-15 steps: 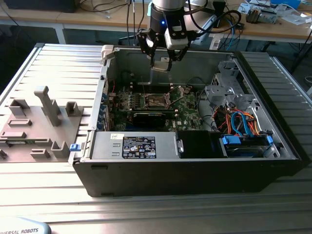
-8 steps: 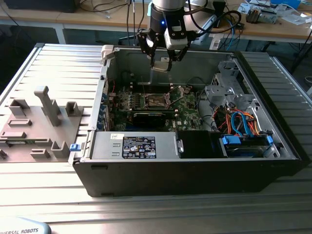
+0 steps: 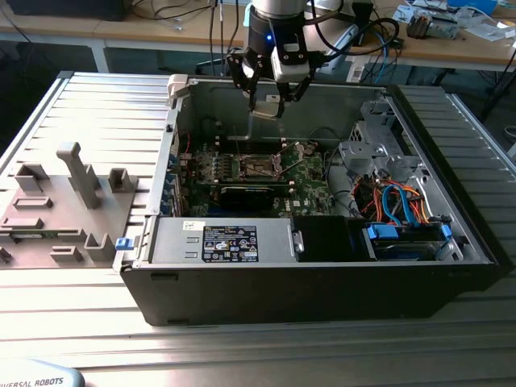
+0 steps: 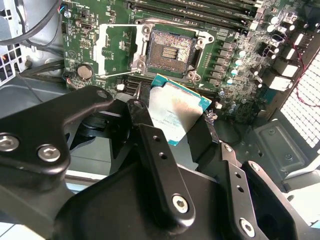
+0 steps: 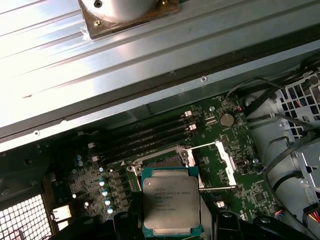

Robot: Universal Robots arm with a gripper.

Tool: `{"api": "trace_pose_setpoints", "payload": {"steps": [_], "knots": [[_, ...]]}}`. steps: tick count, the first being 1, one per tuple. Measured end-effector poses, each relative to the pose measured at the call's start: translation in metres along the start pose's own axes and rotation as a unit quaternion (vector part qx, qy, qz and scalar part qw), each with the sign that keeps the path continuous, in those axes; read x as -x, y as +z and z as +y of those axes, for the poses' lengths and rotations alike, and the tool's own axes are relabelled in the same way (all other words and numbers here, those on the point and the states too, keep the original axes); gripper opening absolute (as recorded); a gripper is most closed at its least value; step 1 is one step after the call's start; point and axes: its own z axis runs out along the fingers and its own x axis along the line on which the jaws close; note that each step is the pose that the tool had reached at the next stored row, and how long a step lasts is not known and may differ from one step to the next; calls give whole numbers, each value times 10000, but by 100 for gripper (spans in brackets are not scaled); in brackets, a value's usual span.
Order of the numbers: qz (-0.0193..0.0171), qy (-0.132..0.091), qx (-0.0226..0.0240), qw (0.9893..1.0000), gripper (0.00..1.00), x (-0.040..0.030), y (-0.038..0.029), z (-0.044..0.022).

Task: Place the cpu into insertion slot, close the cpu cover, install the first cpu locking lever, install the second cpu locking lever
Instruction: 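Place the cpu into insertion slot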

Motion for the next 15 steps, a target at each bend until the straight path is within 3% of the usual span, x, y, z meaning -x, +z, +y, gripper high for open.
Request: {"api": "trace_pose_setpoints", "payload": {"steps": [15], "knots": [[-21,209,-3,9998,54,0,5,-1]]}}
